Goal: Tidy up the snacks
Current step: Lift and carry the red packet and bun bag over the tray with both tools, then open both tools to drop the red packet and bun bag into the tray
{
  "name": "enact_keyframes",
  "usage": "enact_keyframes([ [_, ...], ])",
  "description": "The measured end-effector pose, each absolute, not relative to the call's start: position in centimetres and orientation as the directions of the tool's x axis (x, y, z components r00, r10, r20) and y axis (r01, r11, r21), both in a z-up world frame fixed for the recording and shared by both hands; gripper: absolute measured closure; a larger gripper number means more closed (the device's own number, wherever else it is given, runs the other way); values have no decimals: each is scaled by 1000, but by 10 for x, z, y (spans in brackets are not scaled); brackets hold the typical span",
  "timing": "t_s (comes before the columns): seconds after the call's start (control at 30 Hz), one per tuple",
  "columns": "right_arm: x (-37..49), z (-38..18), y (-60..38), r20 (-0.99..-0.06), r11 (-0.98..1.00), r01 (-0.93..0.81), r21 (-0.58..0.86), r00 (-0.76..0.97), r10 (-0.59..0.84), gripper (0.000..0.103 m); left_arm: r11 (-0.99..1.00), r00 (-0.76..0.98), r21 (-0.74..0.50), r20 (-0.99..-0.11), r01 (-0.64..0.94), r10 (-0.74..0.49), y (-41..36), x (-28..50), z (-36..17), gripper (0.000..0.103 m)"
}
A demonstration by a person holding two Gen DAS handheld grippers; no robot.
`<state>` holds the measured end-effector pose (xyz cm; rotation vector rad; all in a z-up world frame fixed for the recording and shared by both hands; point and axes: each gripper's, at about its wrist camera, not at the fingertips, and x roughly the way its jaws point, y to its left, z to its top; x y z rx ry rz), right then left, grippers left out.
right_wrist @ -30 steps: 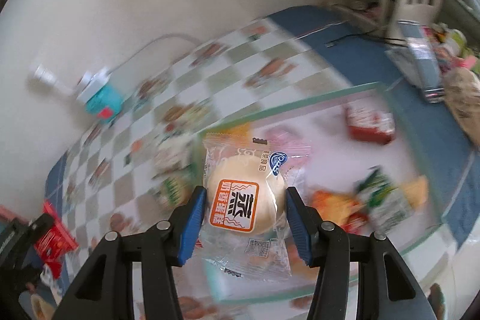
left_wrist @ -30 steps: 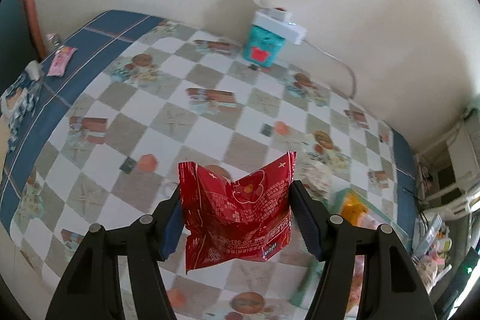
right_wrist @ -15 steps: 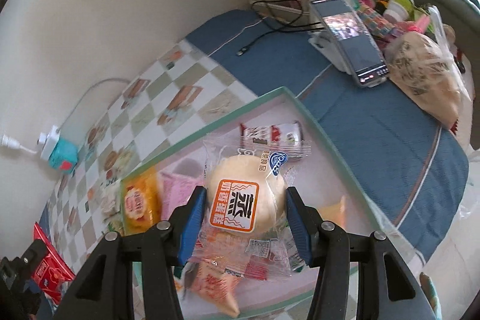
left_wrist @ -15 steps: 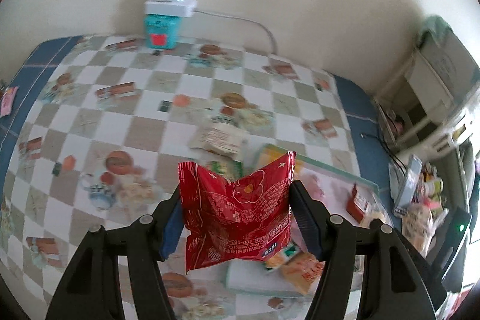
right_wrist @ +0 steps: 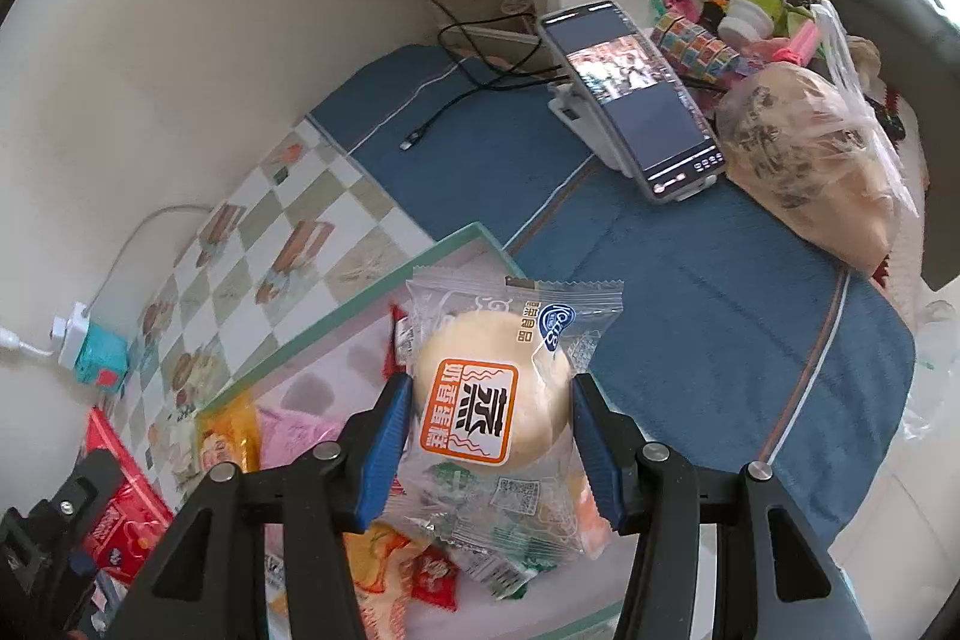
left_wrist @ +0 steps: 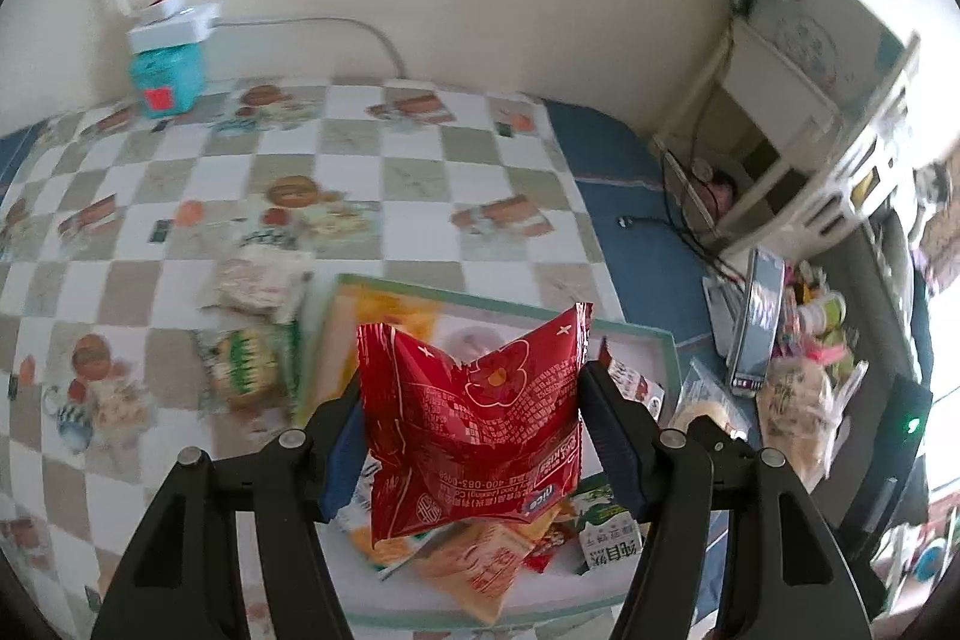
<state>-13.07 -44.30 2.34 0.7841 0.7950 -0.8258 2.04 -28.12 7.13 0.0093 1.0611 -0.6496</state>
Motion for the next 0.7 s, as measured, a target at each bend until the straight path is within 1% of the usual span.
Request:
enact_keyframes([
  [0.23, -130, 14, -458, -836, 431, 854, 293, 448, -318, 47, 778, 306, -237, -822, 583, -480, -323, 11, 54, 35],
  [0.4, -123, 2, -461, -852, 428, 857, 288, 433, -293, 47, 775, 281, -220, -845, 593, -454, -337, 12, 35, 35],
  [0.7, -113, -8, -456, -873, 447, 855, 264, 409, -266, 47, 777, 262, -197, -868, 598, -421, -341, 12, 25, 35],
])
